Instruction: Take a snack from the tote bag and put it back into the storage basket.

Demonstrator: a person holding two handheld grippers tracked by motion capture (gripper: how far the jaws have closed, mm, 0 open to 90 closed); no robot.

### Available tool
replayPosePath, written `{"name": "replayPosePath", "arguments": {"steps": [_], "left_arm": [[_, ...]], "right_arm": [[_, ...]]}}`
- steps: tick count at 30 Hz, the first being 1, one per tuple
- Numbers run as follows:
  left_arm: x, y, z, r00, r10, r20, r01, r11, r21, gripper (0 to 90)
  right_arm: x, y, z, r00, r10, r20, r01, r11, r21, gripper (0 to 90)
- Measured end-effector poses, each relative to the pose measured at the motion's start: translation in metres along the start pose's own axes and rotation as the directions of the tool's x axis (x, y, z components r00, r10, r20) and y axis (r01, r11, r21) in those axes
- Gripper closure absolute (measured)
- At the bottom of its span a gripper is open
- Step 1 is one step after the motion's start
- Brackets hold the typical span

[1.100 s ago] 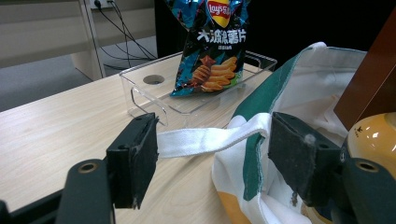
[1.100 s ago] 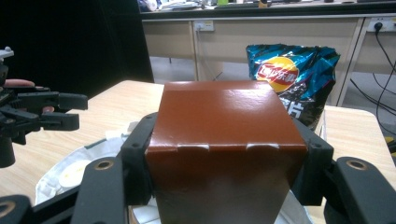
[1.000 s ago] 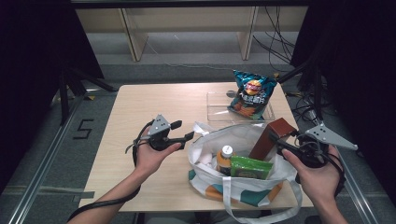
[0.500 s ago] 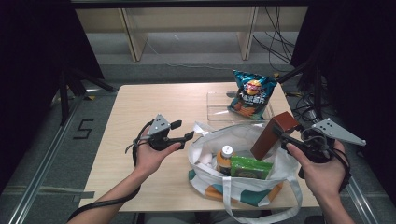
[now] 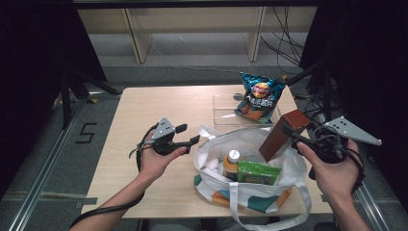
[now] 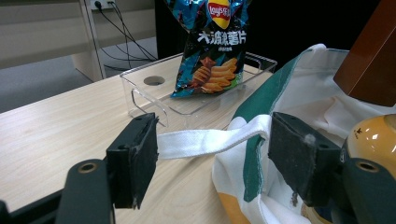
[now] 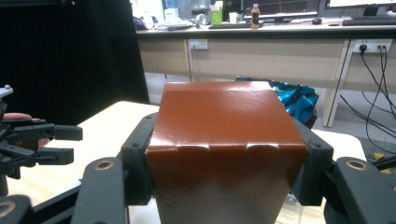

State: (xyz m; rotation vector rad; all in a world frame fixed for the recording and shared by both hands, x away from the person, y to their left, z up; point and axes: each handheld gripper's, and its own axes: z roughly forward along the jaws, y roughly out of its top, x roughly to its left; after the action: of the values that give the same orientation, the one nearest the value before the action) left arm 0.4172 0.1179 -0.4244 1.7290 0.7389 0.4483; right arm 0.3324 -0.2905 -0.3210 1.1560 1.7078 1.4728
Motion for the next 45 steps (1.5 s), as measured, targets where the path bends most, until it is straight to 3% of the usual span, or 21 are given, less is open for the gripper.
{"name": "replayPosePath", "arguments": {"steps": [9,10,11,12,15,45], "left_arm": [[-0.001,0.0,0.0,1.0,0.0,0.003,0.0,1.0,-0.002,32.5],[-0.001,0.0,0.001,1.0,0.001,0.004,-0.001,1.0,-0.002,32.5],[-0.001,0.0,0.0,1.0,0.001,0.003,-0.001,1.0,-0.002,32.5],[-0.001,0.0,0.0,1.0,-0.001,0.003,0.001,1.0,-0.002,32.4],[-0.001,0.0,0.001,1.0,-0.005,0.008,0.005,1.0,-0.008,32.5],[-0.001,0.001,0.0,1.0,-0.008,0.006,0.008,1.0,-0.006,32.3]], "right_arm": [[0.0,0.008,0.0,0.9999,0.01,-0.002,-0.01,1.0,-0.014,39.2],[-0.001,0.009,0.001,1.0,-0.007,-0.002,0.007,1.0,-0.023,39.2],[0.001,0.01,0.0,0.9999,0.012,0.006,-0.012,1.0,-0.017,39.2],[-0.001,0.012,0.001,1.0,-0.008,0.0,0.008,1.0,-0.024,39.2],[0.001,0.015,0.001,1.0,0.008,0.003,-0.008,1.0,-0.022,39.2],[-0.006,0.039,0.008,0.9997,-0.013,0.019,0.014,0.997,-0.077,39.3]]}}
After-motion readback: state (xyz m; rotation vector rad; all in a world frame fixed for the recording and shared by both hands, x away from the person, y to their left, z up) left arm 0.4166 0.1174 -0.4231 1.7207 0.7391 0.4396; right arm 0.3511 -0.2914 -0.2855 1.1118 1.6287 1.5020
